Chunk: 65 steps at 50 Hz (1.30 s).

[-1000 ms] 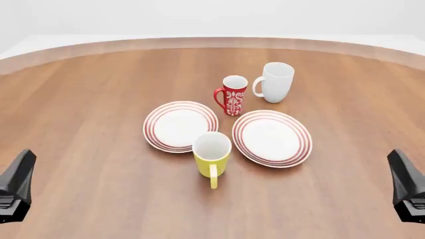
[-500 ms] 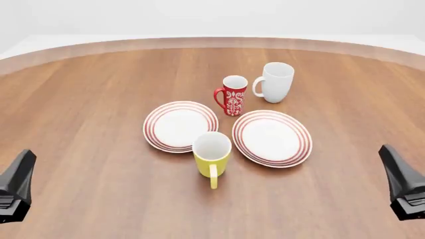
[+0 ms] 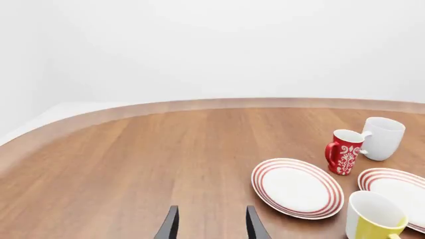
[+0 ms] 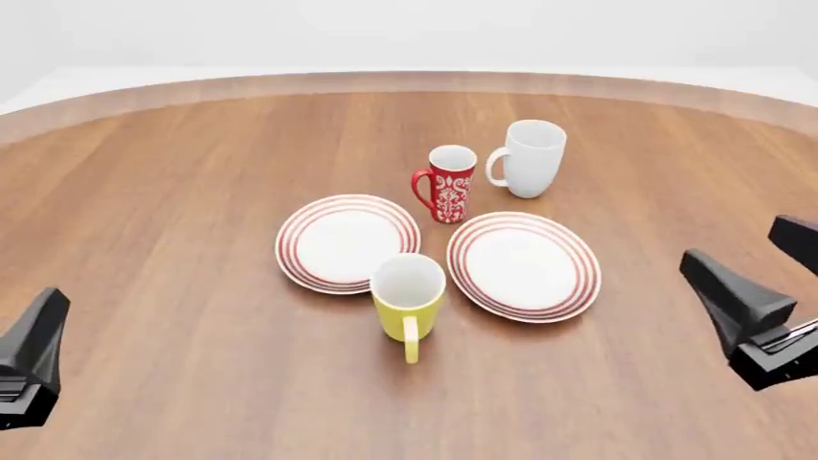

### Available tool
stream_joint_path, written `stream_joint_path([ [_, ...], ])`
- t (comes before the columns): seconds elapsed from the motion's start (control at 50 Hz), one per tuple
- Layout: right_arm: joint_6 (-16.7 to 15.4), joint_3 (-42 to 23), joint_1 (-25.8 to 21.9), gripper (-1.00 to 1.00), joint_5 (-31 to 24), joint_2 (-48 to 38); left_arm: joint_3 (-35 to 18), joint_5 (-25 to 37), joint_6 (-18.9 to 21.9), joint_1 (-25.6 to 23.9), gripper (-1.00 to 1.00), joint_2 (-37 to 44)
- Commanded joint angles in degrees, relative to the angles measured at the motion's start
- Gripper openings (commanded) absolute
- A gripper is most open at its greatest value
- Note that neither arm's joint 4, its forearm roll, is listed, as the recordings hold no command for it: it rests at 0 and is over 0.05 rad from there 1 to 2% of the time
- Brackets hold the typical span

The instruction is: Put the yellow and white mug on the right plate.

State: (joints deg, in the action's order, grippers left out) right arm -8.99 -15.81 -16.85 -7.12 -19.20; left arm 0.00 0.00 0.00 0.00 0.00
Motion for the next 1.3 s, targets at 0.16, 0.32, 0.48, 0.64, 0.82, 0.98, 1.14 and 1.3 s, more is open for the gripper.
stream_joint_path([
  [0.16,4.0,-9.3,-5.7,1.00,-4.9,-10.9,0.0,0.0,0.0,0.0,1.00,0.0],
  [0.32,4.6,-14.5,-8.8,1.00,-7.6,-14.6,0.0,0.0,0.0,0.0,1.00,0.0],
  [0.48,8.0,-18.5,-11.5,1.00,-10.2,-17.2,0.0,0.0,0.0,0.0,1.00,0.0],
  [0.64,10.7,-20.6,-13.5,1.00,-11.7,-21.2,0.0,0.0,0.0,0.0,1.00,0.0],
  [0.82,13.0,-22.8,-16.7,1.00,-12.7,-23.7,0.0,0.0,0.0,0.0,1.00,0.0],
  [0.98,15.4,-26.0,-20.6,1.00,-14.3,-26.3,0.0,0.0,0.0,0.0,1.00,0.0],
  [1.14,16.5,-27.3,-23.6,1.00,-13.7,-28.1,0.0,0.0,0.0,0.0,1.00,0.0],
  [1.3,17.5,-28.0,-25.8,1.00,-13.2,-29.2,0.0,0.0,0.0,0.0,1.00,0.0],
])
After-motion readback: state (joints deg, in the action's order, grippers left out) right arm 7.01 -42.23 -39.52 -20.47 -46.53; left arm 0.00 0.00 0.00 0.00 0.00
